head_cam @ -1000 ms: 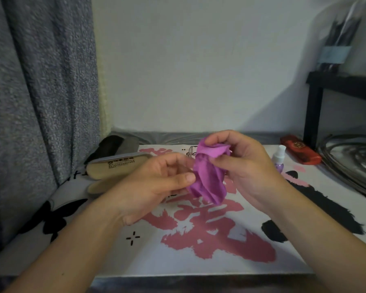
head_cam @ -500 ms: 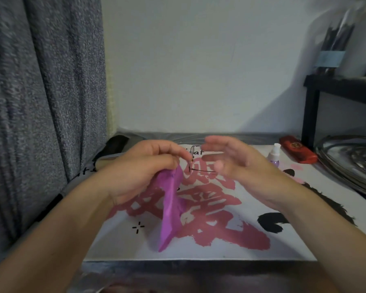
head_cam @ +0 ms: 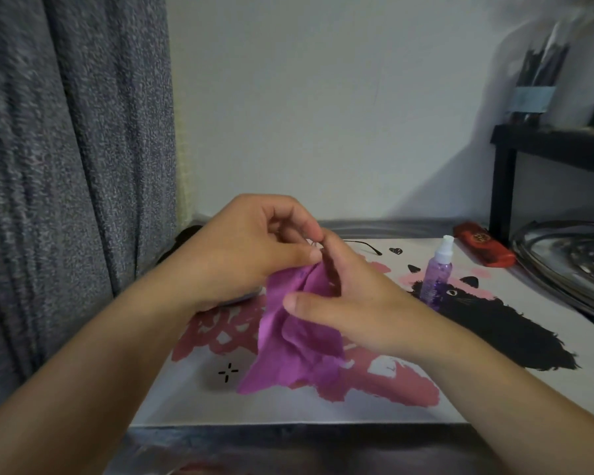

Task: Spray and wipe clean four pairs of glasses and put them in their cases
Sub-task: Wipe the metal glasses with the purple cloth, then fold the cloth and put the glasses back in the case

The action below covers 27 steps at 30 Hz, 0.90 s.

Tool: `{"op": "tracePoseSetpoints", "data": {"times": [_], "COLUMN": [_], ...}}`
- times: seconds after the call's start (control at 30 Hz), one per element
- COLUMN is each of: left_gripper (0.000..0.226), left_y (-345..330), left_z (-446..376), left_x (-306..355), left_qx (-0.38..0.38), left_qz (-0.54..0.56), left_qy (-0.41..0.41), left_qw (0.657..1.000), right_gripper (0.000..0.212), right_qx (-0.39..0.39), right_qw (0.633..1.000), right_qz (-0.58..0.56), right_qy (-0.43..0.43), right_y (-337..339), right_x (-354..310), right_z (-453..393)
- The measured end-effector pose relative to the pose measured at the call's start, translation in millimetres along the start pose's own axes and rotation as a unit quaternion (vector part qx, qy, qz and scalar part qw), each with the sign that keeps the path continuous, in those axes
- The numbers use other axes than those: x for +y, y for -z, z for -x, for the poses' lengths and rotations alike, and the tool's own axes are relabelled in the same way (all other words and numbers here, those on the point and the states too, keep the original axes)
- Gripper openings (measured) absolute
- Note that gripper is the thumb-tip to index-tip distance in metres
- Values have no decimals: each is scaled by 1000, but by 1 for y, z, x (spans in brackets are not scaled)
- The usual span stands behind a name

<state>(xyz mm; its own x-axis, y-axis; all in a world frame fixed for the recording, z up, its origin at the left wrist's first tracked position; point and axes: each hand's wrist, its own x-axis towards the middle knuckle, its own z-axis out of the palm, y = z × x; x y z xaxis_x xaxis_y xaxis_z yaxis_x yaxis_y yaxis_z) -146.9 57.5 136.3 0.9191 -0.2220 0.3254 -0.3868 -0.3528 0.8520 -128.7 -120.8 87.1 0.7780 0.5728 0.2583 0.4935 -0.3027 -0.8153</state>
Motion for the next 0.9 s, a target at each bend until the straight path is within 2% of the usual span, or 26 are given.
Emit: {"op": "tracePoseSetpoints", "data": {"times": [0.07, 0.13, 0.17, 0.27, 0.43, 0.5, 0.6, 0.73, 0.8, 0.9], "left_gripper": [16, 15, 15, 16, 18, 17, 13, 10, 8, 6], "left_y": [-3, -2, 0, 9, 28, 33, 32, 32, 36, 30], "left_z": [-2, -1, -1, -1, 0, -4, -23, -38, -33, -10], "left_x": [4, 8, 10, 15, 16, 7, -2, 7, 8, -6], "left_qx": [20, 19, 18, 13, -33, -46, -18, 7, -18, -99], "left_qz": [-74, -78, -76, -83, -127, -197, -332, -301, -263, -224], "left_qy": [-18, -17, -12, 3, 32, 53, 56, 25, 32, 69], "left_qw": [997, 997, 997, 996, 991, 978, 942, 953, 964, 967], "right_gripper": [49, 31, 29, 41, 25, 14, 11, 13, 11, 10], "right_qx": [39, 65, 76, 92, 62, 73, 144, 225, 217, 151], "right_qw": [999, 998, 997, 996, 997, 996, 988, 972, 974, 982], "right_qz": [5, 0, -16, -9, 51, 47, 52, 67, 54, 107], "right_qy": [4, 20, 23, 15, -23, -31, -34, 6, 26, 31], "right_y": [-1, 0, 1, 10, 41, 49, 60, 74, 76, 63], "right_x": [-1, -2, -2, -6, 1, 4, 9, 4, -1, 10], "right_z": [-4, -6, -8, -8, 2, 4, -6, -18, -11, 16]}}
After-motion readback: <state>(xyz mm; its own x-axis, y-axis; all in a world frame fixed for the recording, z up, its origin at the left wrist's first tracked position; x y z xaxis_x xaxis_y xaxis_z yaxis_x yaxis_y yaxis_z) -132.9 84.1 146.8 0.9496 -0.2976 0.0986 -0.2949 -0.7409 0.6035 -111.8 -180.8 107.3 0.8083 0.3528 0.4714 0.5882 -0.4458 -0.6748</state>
